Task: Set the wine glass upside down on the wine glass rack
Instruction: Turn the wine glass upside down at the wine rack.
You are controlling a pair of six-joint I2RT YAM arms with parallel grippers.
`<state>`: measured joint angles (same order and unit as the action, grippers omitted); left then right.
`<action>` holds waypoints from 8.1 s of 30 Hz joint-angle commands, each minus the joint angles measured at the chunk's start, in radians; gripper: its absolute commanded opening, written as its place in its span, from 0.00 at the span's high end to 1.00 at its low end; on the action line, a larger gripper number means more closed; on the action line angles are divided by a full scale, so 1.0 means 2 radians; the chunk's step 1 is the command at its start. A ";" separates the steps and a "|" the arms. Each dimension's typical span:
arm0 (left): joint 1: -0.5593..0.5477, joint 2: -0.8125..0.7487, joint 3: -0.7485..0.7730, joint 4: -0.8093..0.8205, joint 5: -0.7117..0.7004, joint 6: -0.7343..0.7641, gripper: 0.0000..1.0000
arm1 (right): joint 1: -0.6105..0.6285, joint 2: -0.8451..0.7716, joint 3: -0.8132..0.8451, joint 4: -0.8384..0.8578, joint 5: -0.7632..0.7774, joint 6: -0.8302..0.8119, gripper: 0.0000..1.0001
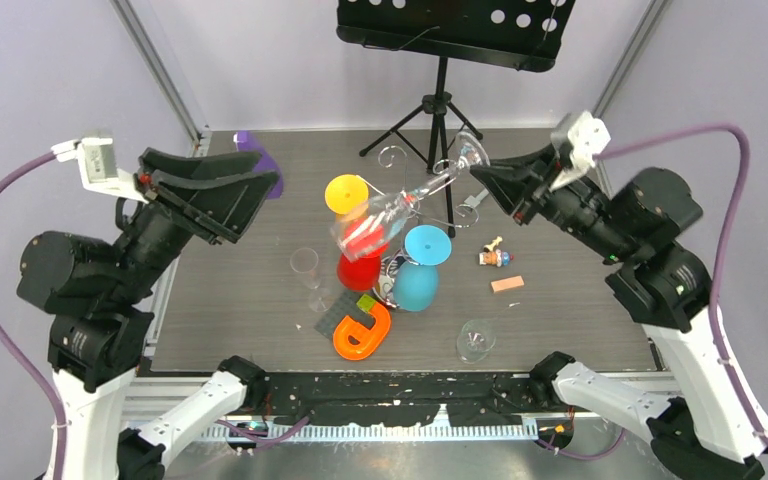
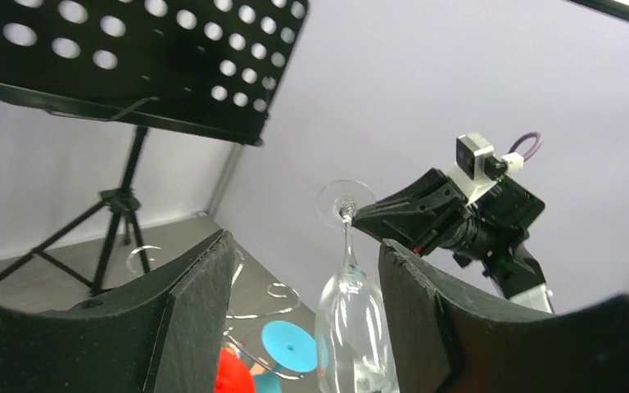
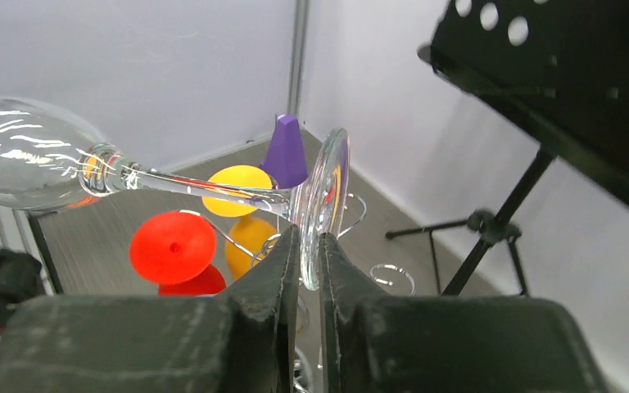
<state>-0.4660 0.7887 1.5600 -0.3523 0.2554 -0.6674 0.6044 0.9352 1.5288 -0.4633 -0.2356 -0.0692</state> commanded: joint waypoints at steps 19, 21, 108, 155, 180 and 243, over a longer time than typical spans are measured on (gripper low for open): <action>-0.263 0.073 -0.006 0.008 0.020 0.211 0.32 | -0.001 -0.062 -0.029 0.074 -0.314 -0.245 0.95; -0.286 0.081 -0.010 0.009 0.000 0.231 0.32 | -0.001 -0.062 -0.024 0.062 -0.318 -0.256 0.95; -0.413 0.155 -0.093 0.115 0.029 0.012 0.62 | -0.001 -0.122 -0.091 0.075 -0.278 -0.363 0.95; -0.359 -0.063 -0.092 0.004 -0.282 0.304 1.00 | -0.001 0.024 0.074 -0.091 0.054 0.078 0.38; 0.031 -0.079 -0.255 0.180 -0.058 0.259 1.00 | 0.068 0.193 0.143 -0.163 0.097 0.221 0.41; 0.081 -0.067 -0.459 0.469 0.050 0.263 1.00 | 0.184 0.284 0.166 -0.198 0.317 0.167 0.95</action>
<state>-0.3073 0.6746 0.7082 0.2970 0.3023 -0.1371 0.9672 1.5204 1.8641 -0.8917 0.4202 0.2375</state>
